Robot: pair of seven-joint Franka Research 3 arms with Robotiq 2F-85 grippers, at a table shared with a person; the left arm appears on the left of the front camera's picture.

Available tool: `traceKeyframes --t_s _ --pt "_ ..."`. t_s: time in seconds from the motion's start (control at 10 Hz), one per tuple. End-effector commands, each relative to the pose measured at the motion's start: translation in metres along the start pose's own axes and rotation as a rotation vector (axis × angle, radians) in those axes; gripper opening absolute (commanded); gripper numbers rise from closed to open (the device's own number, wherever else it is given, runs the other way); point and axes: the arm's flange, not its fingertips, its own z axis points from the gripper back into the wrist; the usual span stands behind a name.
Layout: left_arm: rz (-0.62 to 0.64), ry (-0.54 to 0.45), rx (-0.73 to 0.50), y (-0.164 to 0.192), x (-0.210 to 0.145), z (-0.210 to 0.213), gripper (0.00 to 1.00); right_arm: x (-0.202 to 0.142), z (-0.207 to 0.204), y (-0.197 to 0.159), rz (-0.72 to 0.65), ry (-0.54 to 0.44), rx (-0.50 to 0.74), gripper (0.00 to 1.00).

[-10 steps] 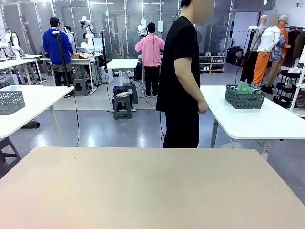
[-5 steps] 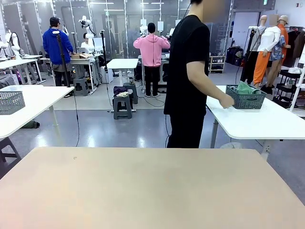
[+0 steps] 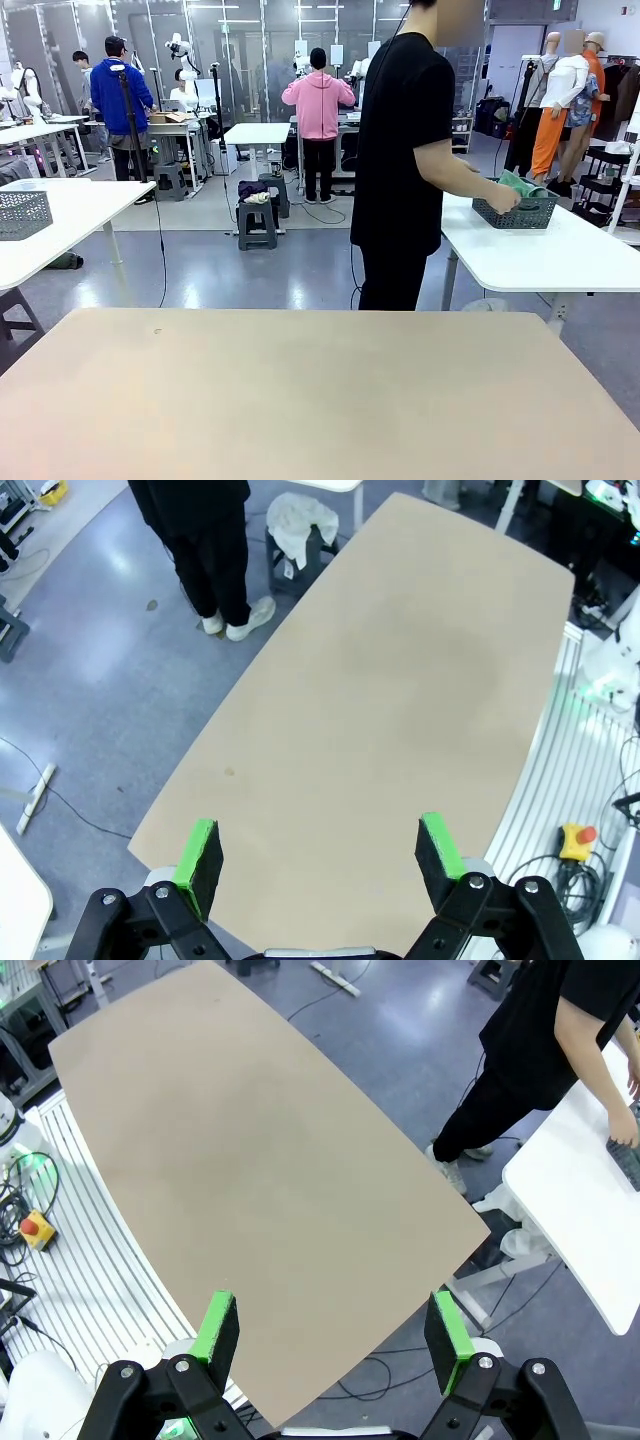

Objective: Fold the towels and place them in the basket.
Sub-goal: When a person lays out a Towel with hook on the table, fold it in half twice.

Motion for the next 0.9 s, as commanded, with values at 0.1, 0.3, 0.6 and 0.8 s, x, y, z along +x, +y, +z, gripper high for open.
traceKeyframes --t_s 0.1,0.3,0.6,0.8 --pt "0.026 0.033 -0.005 -0.01 0.013 -0.006 0.98 -0.002 0.0 0.0 0.001 -0.007 0.001 0.94" --pt "0.035 0.033 -0.008 -0.012 0.011 -0.014 0.98 -0.002 0.0 0.0 0.001 -0.007 0.001 0.94" --pt "0.012 0.012 -0.018 -0.008 0.01 -0.011 0.98 -0.002 0.0 0.0 0.001 -0.007 0.001 0.94" --pt "0.012 0.012 -0.018 -0.008 0.01 -0.011 0.98 -0.002 0.0 0.0 0.001 -0.007 0.001 0.94"
